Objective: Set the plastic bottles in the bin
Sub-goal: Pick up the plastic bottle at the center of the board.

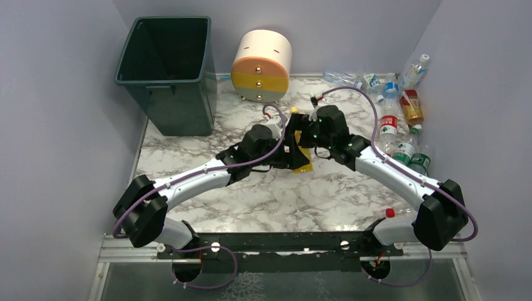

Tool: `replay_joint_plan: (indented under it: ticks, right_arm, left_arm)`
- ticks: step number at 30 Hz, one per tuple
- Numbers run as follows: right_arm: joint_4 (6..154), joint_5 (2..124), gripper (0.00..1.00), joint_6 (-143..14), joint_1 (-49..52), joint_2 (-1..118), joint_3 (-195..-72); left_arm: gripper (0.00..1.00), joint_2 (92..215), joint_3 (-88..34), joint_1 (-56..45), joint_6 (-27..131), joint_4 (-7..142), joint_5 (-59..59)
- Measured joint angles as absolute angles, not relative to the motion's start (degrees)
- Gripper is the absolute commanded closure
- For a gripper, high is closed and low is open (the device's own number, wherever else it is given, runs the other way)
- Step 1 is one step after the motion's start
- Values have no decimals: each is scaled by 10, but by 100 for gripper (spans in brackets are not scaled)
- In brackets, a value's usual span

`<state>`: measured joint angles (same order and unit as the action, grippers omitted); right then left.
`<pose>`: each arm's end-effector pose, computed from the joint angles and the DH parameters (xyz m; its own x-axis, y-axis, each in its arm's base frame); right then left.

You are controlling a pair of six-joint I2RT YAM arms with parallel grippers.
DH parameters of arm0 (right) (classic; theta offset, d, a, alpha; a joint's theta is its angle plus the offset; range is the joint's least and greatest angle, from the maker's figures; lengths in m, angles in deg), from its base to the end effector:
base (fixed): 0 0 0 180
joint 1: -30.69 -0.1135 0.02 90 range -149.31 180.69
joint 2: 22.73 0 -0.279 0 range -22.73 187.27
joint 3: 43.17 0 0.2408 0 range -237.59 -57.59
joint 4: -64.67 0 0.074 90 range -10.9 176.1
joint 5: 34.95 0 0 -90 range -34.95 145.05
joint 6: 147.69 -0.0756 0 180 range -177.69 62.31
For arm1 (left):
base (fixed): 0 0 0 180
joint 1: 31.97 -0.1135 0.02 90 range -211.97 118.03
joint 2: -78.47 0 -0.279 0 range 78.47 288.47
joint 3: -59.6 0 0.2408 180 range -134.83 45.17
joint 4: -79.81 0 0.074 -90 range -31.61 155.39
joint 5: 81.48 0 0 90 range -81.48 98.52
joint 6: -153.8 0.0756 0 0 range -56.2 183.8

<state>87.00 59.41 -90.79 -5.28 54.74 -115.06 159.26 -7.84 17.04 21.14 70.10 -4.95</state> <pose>0.2646 0.1991 0.2925 -0.6669 0.1888 -0.7208 -0.3293 0.7931 0.5124 0.2132 -0.2722 0.2755 -0.7816 -0.1052 -0.6148 0.4691 0.5505 -0.6906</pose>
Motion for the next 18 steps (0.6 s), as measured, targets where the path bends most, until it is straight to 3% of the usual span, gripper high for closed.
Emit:
replay_joint_plan:
  ticks: [18]
  right_arm:
    - [913,545,1,-926,-53,512,-1179]
  left_arm:
    - [47,1581,-78,173,214,705,-49]
